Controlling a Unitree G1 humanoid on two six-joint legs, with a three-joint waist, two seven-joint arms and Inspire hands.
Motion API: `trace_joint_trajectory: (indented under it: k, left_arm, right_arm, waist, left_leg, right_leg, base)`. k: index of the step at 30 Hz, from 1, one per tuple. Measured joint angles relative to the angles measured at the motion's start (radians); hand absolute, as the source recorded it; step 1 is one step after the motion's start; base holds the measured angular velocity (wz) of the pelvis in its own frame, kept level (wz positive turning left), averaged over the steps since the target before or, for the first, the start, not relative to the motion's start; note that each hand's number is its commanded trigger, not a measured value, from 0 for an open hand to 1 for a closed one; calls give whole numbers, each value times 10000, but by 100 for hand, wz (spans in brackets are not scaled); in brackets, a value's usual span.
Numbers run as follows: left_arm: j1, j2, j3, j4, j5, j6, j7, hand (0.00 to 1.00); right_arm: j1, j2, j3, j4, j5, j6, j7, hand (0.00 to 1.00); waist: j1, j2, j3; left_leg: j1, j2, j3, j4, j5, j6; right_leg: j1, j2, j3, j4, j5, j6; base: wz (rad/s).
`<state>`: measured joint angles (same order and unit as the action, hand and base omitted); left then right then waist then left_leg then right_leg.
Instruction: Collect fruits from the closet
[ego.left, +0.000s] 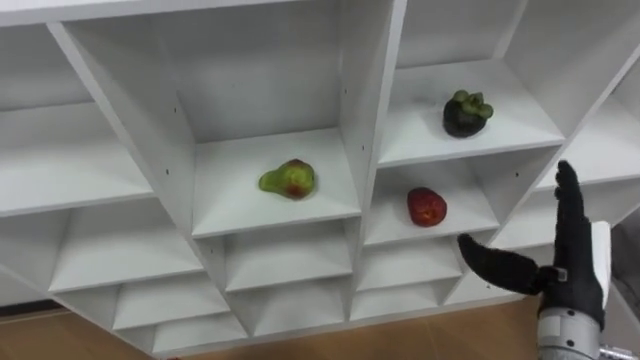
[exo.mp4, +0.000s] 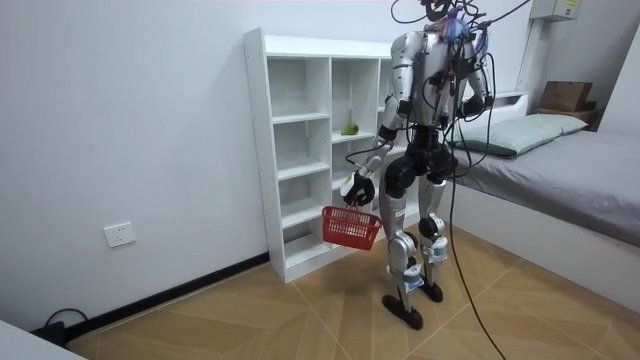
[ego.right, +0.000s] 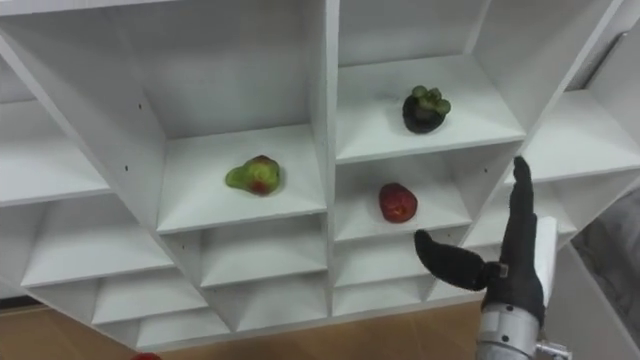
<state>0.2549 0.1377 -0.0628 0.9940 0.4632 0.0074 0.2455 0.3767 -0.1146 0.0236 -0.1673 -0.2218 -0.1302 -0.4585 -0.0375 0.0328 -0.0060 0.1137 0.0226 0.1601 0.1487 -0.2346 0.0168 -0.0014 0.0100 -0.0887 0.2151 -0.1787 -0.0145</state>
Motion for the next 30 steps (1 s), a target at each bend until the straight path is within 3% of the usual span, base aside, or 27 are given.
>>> trace_joint_trajectory:
  k: [5, 10, 19, 30]
  left_arm:
    - [-112, 34, 68, 393, -11, -11, -71, 100]
    - [-184, 76, 66, 869, -9, -9, -394, 100]
    - [-413, 151, 72, 861, -6, -11, -756, 100]
    - [-395, 286, 45, 367, 1, 105, -1049, 100]
  right_arm:
    - [-167, -47, 72, -548, -250, -106, -444, 0]
    - [-509, -86, 352, -557, -251, -390, -755, 0]
    - [-574, -116, 475, -546, -149, -550, -836, 0]
    - [-1393, -573, 480, -546, 743, -548, -594, 0]
  waist:
    - [216, -180, -20]
    - [227, -346, 24]
    - [374, -325, 42]
    - [455, -344, 34]
  left_leg:
    - [21, 2, 14, 13, 0, 0]
    - [24, 4, 3, 36, 0, 1]
    - [14, 5, 0, 35, 0, 1]
    - [9, 16, -91, 26, 0, 1]
  right_leg:
    - [-5, 5, 37, 56, 1, 0]
    - [34, 1, 17, 34, 25, 3]
    - [38, -1, 5, 6, 37, 2]
    - [204, 12, -179, -252, 116, 5]
  base:
    - [-2]
    - [1]
    - [0]
    - [3]
